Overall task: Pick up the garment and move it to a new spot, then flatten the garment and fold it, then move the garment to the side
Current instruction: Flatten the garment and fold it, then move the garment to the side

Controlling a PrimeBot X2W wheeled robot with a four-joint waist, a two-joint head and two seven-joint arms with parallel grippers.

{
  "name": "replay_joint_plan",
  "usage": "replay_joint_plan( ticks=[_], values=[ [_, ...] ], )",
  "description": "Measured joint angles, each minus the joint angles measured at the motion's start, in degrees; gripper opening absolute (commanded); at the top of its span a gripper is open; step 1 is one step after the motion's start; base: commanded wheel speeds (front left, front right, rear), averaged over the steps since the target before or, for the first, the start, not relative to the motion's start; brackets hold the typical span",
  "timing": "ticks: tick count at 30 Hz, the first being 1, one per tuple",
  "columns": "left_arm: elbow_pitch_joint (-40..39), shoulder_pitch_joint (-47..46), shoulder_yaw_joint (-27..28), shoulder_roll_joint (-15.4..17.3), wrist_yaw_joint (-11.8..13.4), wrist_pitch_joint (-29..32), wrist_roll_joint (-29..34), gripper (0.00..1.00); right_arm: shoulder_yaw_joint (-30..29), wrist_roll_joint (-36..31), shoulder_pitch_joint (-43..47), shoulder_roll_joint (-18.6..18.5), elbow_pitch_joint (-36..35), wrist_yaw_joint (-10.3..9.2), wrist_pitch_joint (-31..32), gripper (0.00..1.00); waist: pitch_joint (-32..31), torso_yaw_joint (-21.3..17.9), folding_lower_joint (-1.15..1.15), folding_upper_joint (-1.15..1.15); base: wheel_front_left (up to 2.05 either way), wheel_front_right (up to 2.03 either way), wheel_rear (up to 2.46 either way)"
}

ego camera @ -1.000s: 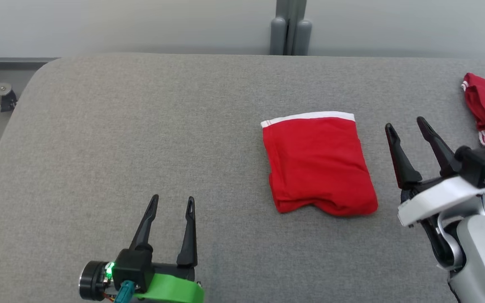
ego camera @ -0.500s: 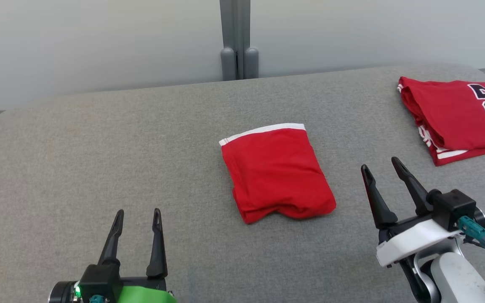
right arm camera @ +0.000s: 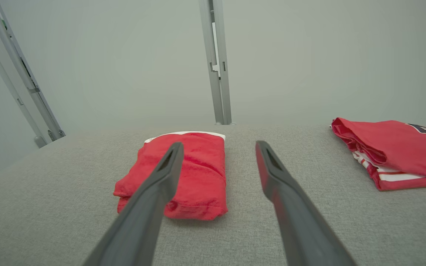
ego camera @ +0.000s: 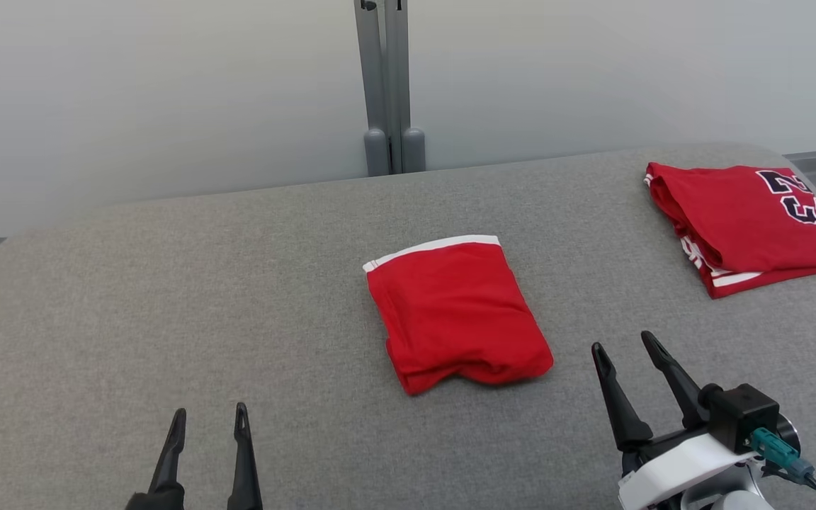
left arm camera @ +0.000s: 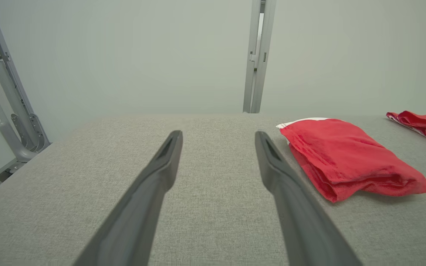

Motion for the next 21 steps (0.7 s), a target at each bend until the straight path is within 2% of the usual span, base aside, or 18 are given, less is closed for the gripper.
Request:
replay_joint_plan(
  ticks=[21],
  values=[
    [0.0,1.9,-0.5,0.0,-0.8,0.0,1.5,1.00,-0.6,0.0,1.3,-0.2,0.8,0.00,0.0,1.00,-1.7,1.7,0.00,0.00,0.00,0.00,0.00]
  ],
)
